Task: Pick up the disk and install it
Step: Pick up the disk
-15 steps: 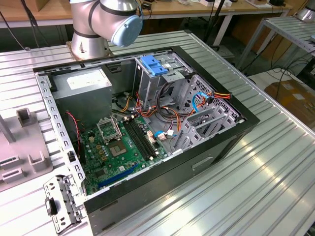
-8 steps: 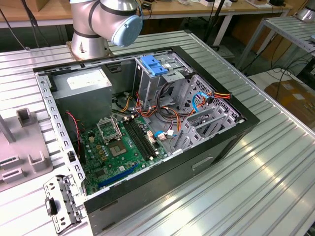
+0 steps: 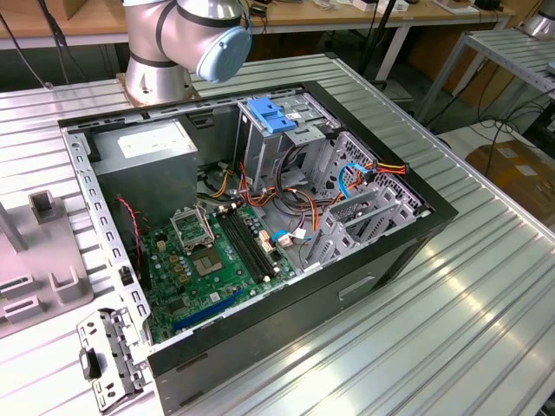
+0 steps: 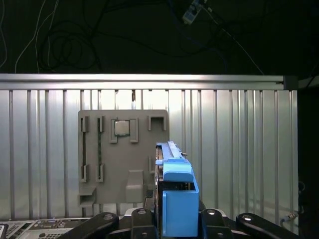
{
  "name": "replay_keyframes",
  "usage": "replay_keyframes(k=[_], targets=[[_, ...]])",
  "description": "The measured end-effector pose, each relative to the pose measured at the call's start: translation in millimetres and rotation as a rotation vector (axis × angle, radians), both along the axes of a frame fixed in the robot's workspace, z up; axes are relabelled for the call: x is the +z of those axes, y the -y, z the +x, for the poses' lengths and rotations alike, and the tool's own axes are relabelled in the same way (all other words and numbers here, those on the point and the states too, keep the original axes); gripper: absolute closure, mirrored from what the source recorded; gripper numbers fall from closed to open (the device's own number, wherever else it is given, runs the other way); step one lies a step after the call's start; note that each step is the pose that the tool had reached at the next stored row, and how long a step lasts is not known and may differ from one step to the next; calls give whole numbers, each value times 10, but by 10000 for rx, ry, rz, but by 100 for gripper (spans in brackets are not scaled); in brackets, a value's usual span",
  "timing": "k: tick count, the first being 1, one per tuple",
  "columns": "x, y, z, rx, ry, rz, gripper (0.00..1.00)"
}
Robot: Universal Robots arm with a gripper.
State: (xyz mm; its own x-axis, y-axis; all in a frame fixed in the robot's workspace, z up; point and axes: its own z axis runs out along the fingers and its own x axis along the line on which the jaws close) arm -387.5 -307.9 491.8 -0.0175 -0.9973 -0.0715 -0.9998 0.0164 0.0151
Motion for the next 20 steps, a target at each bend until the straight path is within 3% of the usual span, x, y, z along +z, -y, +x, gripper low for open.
replay_keyframes(k=[20], targets=[[-3,1,51,0,0,0,63]])
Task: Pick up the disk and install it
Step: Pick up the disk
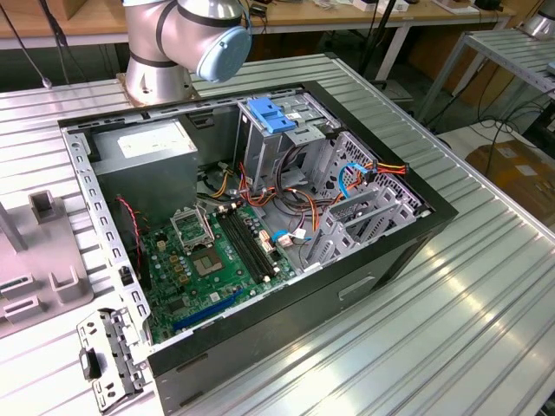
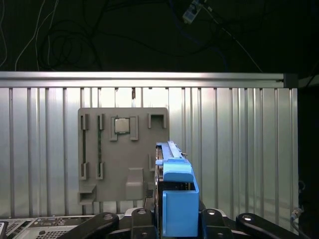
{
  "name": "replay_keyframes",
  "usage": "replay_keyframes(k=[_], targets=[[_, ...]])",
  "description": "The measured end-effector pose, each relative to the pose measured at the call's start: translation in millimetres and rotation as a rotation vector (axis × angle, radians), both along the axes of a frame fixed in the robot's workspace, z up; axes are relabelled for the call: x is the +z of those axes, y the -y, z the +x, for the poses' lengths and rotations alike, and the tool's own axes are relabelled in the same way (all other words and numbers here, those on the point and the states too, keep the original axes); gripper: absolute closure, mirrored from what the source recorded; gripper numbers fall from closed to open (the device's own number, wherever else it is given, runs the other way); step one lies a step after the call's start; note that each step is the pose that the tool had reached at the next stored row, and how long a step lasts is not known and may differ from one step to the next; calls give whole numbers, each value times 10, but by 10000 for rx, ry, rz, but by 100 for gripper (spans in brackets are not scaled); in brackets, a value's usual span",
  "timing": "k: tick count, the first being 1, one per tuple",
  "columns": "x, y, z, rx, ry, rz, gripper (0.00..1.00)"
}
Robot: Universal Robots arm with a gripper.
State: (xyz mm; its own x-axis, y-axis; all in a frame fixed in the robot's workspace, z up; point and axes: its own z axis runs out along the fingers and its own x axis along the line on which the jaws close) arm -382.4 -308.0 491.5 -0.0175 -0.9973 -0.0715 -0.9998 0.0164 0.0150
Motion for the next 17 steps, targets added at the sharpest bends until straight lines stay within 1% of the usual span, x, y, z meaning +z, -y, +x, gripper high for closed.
replay_keyframes(k=[17], targets=[[-2,1,26,0,0,0,63]])
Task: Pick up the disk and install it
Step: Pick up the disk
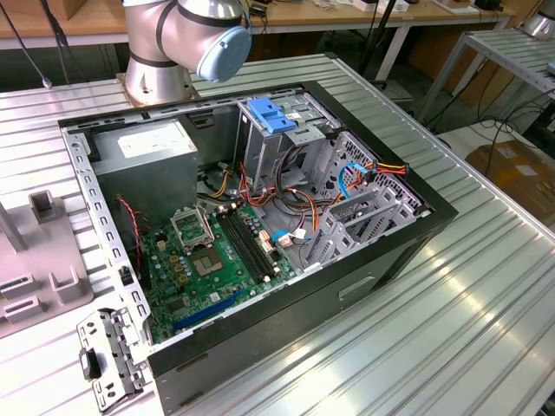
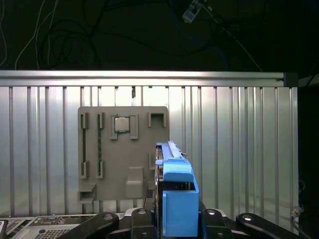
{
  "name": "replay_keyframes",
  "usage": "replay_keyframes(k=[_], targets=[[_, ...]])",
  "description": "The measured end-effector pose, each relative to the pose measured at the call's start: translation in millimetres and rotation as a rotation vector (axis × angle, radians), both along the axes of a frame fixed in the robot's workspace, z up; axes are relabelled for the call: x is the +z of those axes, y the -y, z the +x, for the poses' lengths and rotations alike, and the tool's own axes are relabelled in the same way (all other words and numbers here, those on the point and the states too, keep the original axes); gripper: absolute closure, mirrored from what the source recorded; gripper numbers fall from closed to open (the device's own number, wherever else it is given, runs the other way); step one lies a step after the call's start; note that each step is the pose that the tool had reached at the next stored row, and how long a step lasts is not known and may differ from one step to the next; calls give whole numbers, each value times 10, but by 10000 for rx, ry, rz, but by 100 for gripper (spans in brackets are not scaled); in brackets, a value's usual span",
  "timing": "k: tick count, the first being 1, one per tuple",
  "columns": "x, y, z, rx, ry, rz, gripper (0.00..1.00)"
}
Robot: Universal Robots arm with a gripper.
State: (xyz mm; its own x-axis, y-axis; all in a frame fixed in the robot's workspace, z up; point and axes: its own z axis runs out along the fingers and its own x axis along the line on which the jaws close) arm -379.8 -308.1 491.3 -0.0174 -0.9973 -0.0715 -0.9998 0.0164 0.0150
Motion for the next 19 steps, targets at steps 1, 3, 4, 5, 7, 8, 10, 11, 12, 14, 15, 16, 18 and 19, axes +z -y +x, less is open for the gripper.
replay_keyframes(k=[1,3,4,5,7,8,10,11,12,14,15,16,18,19], targets=[[0,0,1,0,1,0,63],[0,0,4,0,0,0,63],[0,0,5,0,0,0,63],[-1,0,7,0,1,0,63],[-1,1,11,0,0,0,63],[-1,1,12,0,0,0,63],[-3,2,26,0,0,0,63],[-3,2,27,0,0,0,63],[-3,3,28,0,0,0,63],[-3,3,30,0,0,0,63],[-4,3,32,0,1,0,63],[-4,3,35,0,0,0,63],[-4,3,43,0,0,0,63],[-5,3,50,0,0,0,63]])
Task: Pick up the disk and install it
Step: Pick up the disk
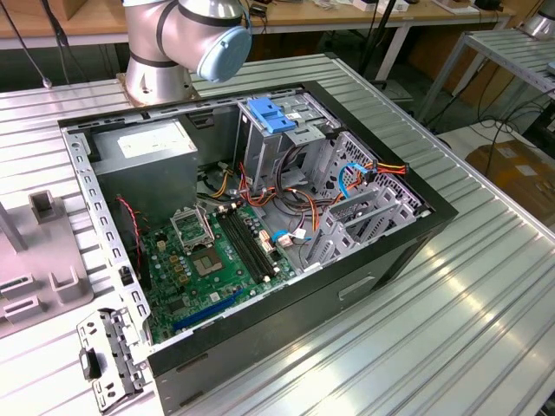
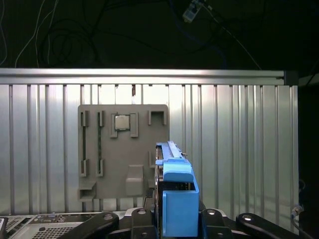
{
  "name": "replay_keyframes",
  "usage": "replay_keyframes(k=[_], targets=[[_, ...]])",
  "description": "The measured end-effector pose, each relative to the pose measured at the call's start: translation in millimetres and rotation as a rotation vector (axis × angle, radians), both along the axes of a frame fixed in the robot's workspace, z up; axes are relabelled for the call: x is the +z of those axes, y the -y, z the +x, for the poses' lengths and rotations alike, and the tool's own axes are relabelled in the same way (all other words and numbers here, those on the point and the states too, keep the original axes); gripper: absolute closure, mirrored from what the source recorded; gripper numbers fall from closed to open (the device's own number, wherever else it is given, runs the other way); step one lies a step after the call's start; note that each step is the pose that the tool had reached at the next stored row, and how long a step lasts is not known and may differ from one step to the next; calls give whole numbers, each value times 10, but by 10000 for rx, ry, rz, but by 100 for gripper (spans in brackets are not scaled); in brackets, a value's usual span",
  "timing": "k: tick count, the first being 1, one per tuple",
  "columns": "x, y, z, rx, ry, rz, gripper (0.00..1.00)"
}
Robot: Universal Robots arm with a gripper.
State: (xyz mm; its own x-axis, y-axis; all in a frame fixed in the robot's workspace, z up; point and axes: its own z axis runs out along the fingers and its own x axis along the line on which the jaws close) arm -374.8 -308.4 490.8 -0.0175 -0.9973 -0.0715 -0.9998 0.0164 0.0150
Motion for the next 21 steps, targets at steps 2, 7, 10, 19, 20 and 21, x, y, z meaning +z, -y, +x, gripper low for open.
replay_keyframes(k=[2,7,10,19,20,21], targets=[[0,0,13,0,-1,0,63],[-1,7,60,0,0,0,63],[-1,21,87,0,0,0,63],[-1,76,181,0,-1,0,63],[-1,78,186,0,-1,0,63],[-1,80,193,0,0,0,63]])
